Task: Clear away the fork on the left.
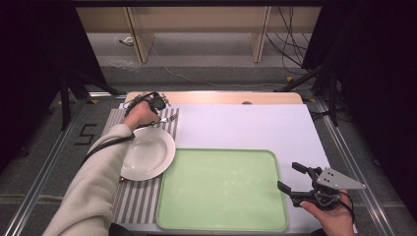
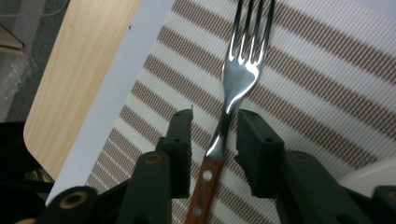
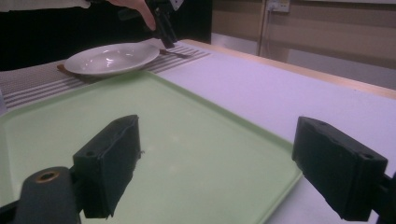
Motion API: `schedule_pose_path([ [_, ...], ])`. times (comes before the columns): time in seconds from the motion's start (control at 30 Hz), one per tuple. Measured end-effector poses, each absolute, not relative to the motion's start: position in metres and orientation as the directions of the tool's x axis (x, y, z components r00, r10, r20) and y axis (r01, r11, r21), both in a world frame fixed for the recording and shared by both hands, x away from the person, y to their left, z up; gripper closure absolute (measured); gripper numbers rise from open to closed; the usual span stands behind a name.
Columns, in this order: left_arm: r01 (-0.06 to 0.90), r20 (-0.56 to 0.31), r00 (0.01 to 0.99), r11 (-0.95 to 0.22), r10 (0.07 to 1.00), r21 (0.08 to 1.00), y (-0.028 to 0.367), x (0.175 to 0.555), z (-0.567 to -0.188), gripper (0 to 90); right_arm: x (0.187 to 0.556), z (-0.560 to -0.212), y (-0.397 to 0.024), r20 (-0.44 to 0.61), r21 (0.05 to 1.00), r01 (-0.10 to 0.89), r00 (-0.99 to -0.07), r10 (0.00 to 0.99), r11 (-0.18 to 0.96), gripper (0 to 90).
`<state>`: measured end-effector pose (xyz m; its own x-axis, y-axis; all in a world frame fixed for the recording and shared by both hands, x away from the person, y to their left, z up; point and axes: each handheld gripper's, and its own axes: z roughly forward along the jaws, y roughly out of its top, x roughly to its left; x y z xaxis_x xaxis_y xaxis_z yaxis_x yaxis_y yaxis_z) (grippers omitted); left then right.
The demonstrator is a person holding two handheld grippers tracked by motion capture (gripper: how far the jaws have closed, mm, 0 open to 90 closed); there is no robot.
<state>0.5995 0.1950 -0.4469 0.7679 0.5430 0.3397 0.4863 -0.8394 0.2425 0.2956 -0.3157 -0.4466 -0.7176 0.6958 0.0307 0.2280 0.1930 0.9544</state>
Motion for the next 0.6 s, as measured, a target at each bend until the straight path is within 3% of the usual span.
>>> schedule_pose_path([
  [0.23, 0.506, 0.318, 0.781, -0.843, 0.538, 0.183, 0.209, 0.600, -0.451, 54.7, 0.296, -0.447, -0.316, 0.032, 0.954, 0.230, -0.716, 0.697, 0.193, 16.5],
  [0.6, 0.501, 0.315, 0.798, -0.856, 0.514, 0.126, 0.215, 0.601, -0.458, 54.2, 0.296, -0.447, -0.316, 0.032, 0.954, 0.228, -0.717, 0.697, 0.192, 16.5],
])
